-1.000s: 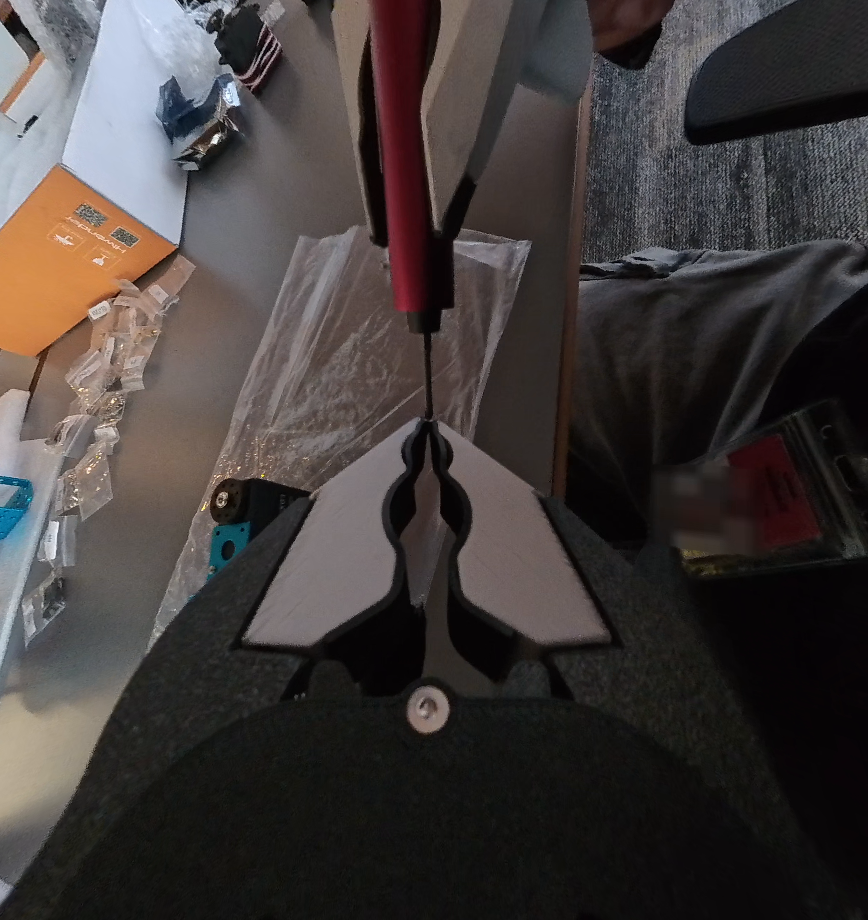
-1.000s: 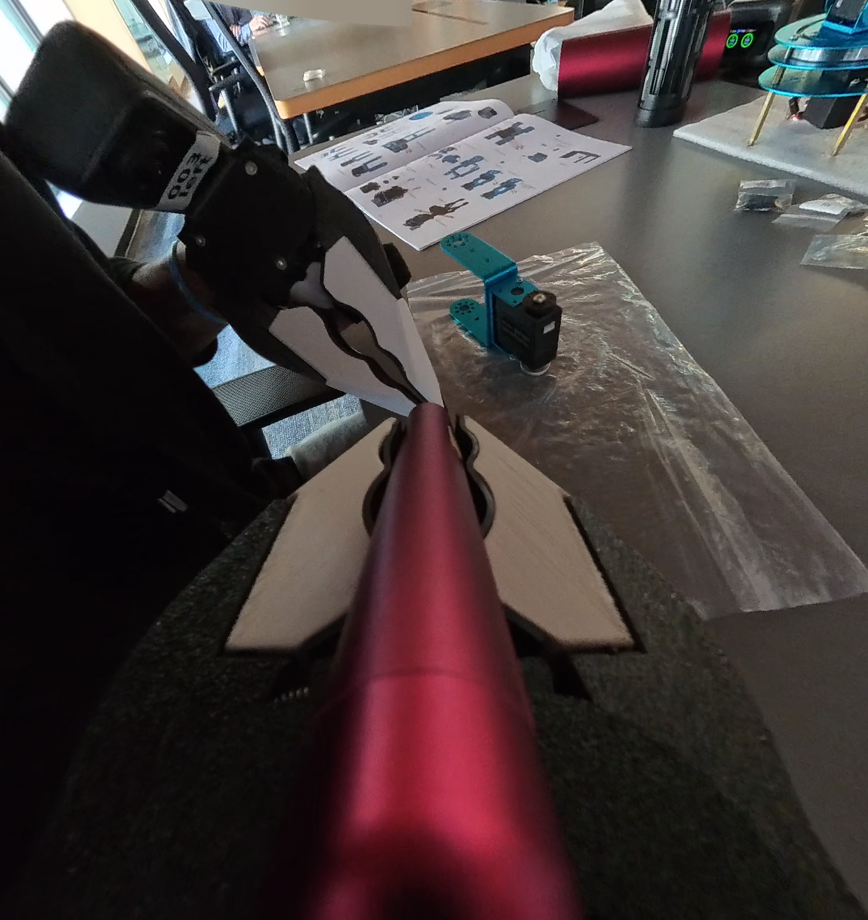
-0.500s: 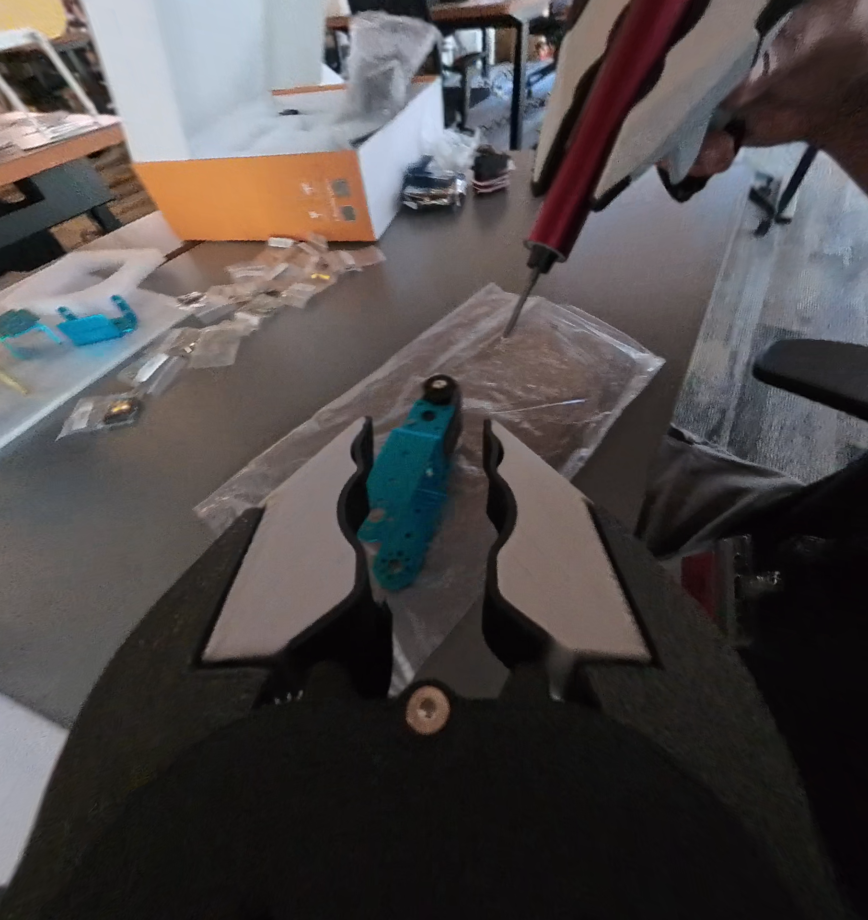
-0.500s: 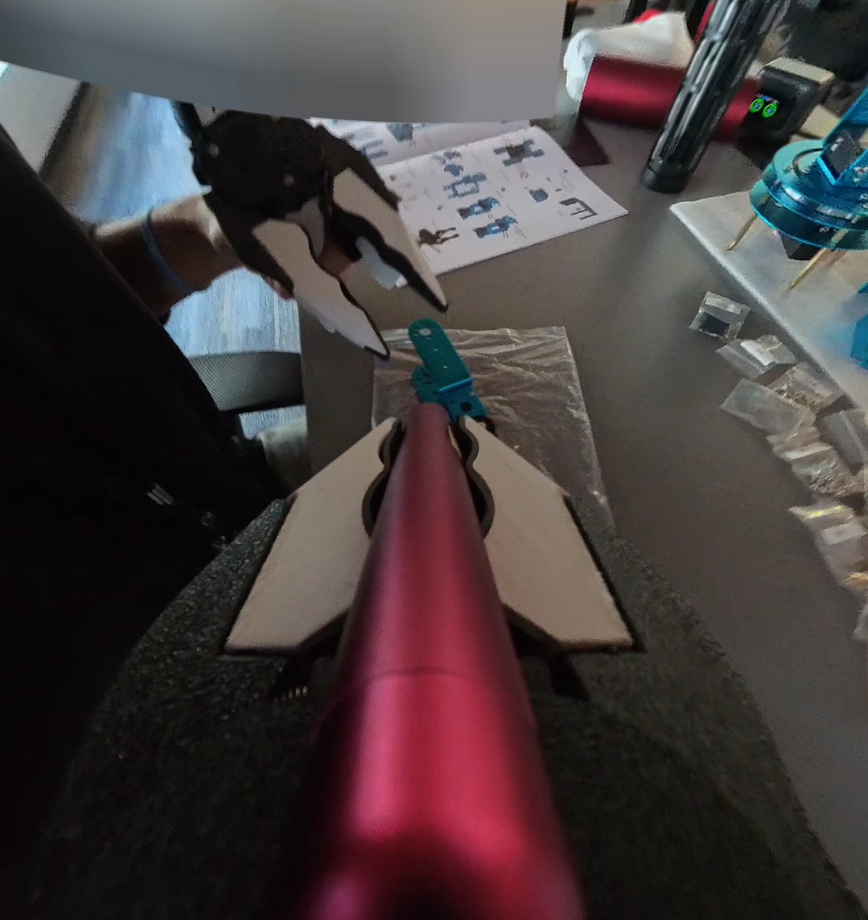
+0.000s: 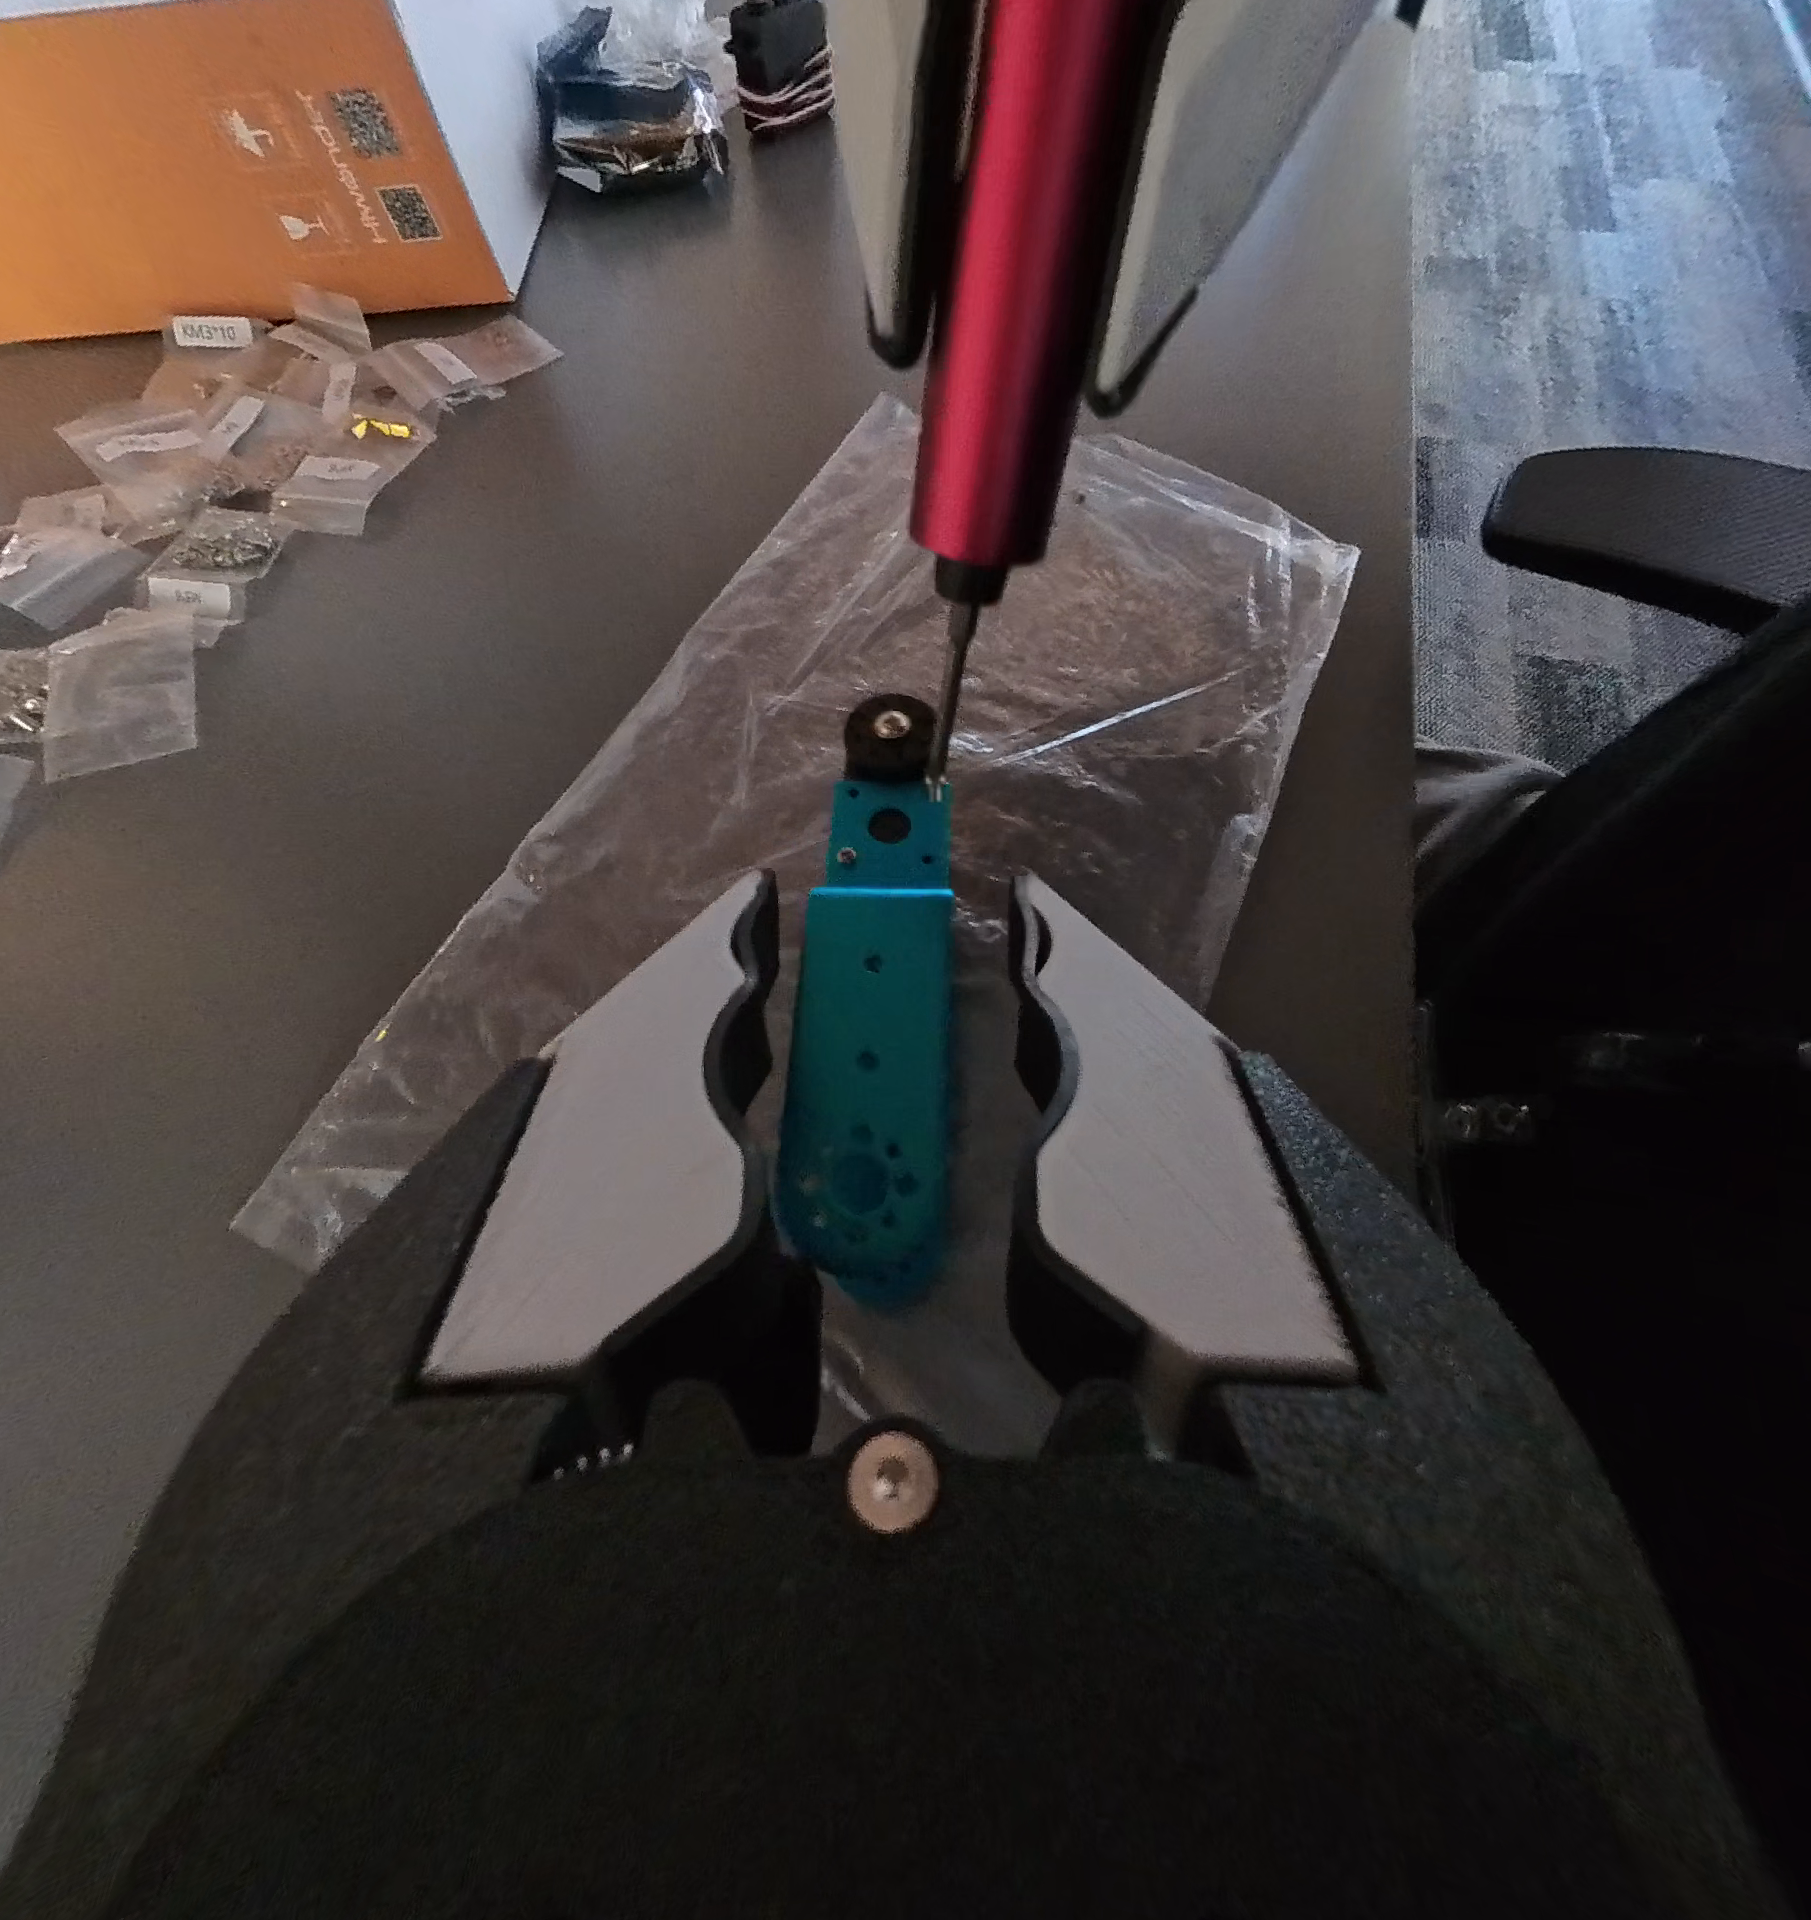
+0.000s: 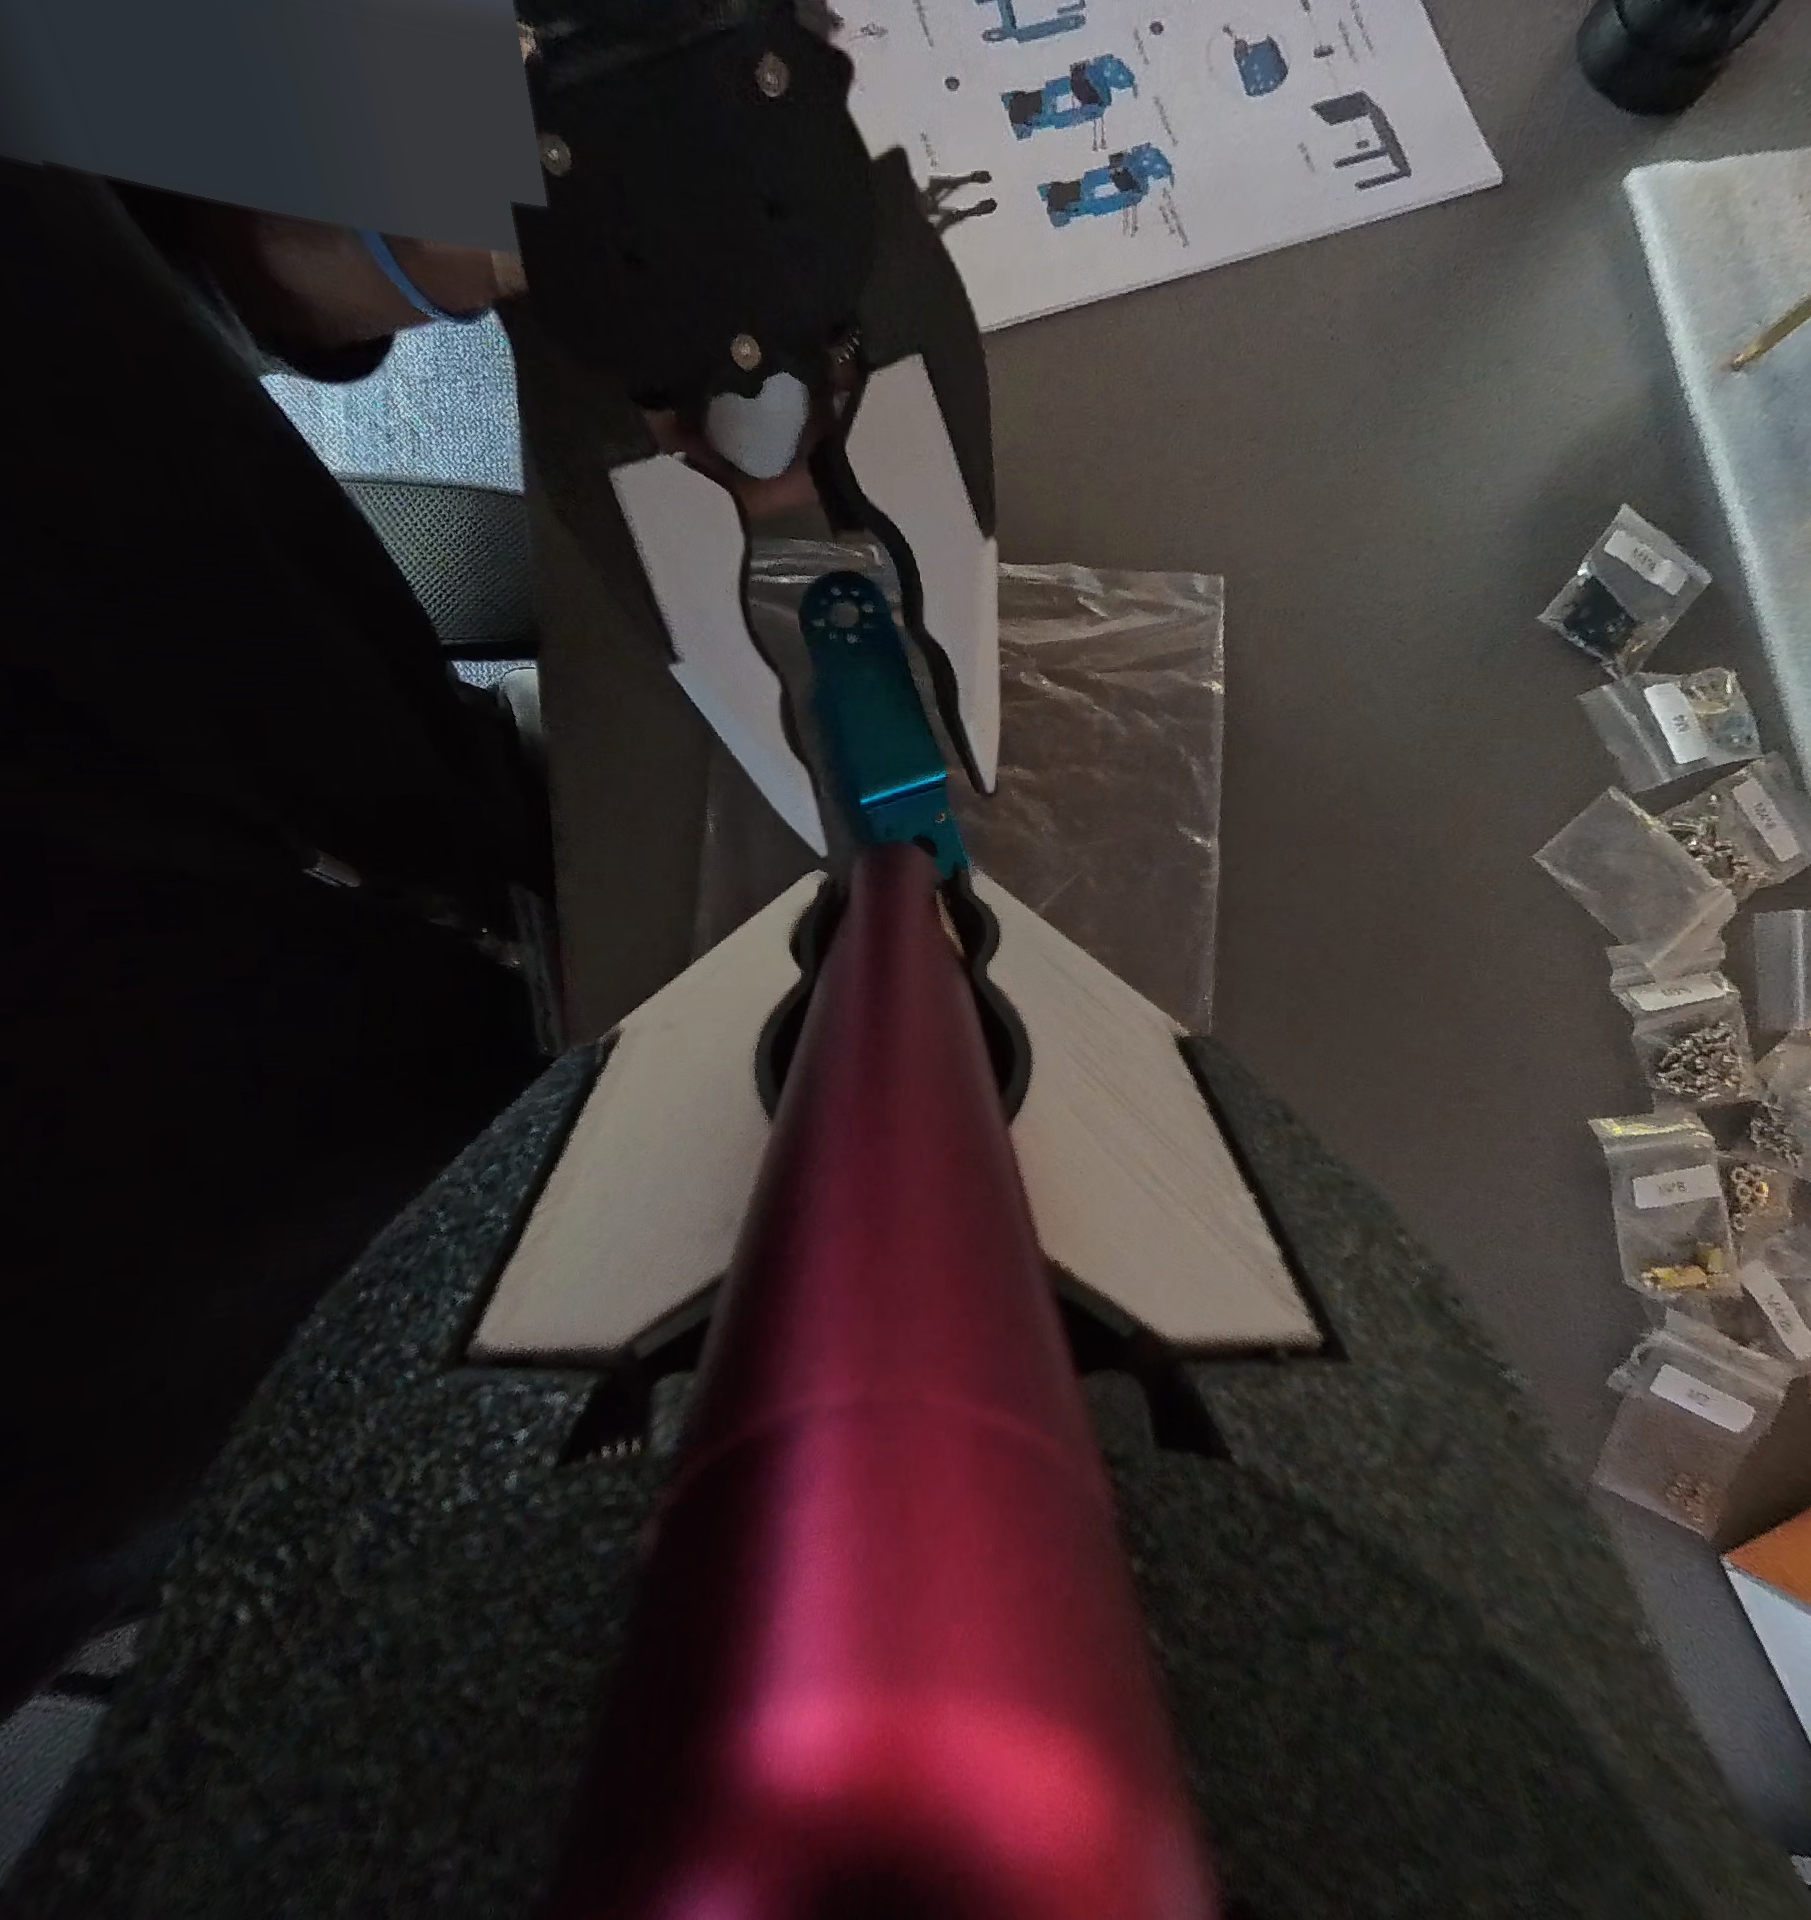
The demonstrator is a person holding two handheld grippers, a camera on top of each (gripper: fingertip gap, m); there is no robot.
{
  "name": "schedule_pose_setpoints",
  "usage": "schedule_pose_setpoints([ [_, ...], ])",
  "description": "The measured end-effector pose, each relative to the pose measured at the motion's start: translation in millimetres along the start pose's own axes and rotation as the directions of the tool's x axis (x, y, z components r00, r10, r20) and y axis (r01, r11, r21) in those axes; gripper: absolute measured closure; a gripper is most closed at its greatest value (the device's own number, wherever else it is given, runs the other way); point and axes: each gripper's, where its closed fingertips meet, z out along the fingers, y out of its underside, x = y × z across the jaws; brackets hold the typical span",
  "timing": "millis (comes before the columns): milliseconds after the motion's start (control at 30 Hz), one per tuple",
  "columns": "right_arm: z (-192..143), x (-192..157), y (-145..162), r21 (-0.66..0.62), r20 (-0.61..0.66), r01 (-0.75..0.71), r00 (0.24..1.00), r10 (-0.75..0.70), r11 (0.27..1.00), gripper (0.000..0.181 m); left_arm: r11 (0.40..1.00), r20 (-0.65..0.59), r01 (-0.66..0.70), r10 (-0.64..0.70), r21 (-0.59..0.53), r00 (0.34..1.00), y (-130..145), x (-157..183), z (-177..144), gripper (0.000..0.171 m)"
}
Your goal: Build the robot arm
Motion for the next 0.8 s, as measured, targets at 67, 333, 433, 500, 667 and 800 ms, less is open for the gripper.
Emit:
schedule_pose_setpoints([
  [67, 2.1, -1.0, -0.9, -0.009, 0.006, 0.002, 1.0, -0.002, 1.0, 0.159, 1.0, -0.009, 0.023, -0.023, 0.002, 1.0, -0.6, -3.7, 2.7, 0.133],
  [333, 0.9, 1.1, 4.5, -0.087, -0.011, 0.013, 1.0, -0.014, 0.996, 0.159, 0.998, -0.054, 0.058, -0.057, 0.012, 0.997, -1.6, -2.4, 7.1, 0.142],
  [433, 2.3, 1.2, 6.5, -0.109, -0.013, 0.018, 1.0, -0.019, 0.994, 0.159, 0.997, -0.075, 0.075, -0.074, 0.017, 0.994, -1.6, -0.5, 8.1, 0.145],
  [500, 2.2, 1.5, 5.1, -0.111, -0.017, 0.023, 1.0, -0.025, 0.994, 0.159, 0.996, -0.082, 0.083, -0.081, 0.016, 0.993, -1.9, -0.6, 8.3, 0.145],
  [667, 3.6, 1.4, 5.2, -0.142, -0.027, 0.04, 0.999, -0.044, 0.989, 0.16, 0.996, -0.092, 0.092, -0.09, 0.017, 0.992, -2.2, -0.7, 8.9, 0.145],
  [800, 5.5, -0.6, 4.3, -0.155, -0.018, 0.048, 0.998, -0.052, 0.987, 0.16, 0.997, -0.087, 0.078, -0.076, 0.018, 0.993, -2.0, 0.1, 9.1, 0.145],
])
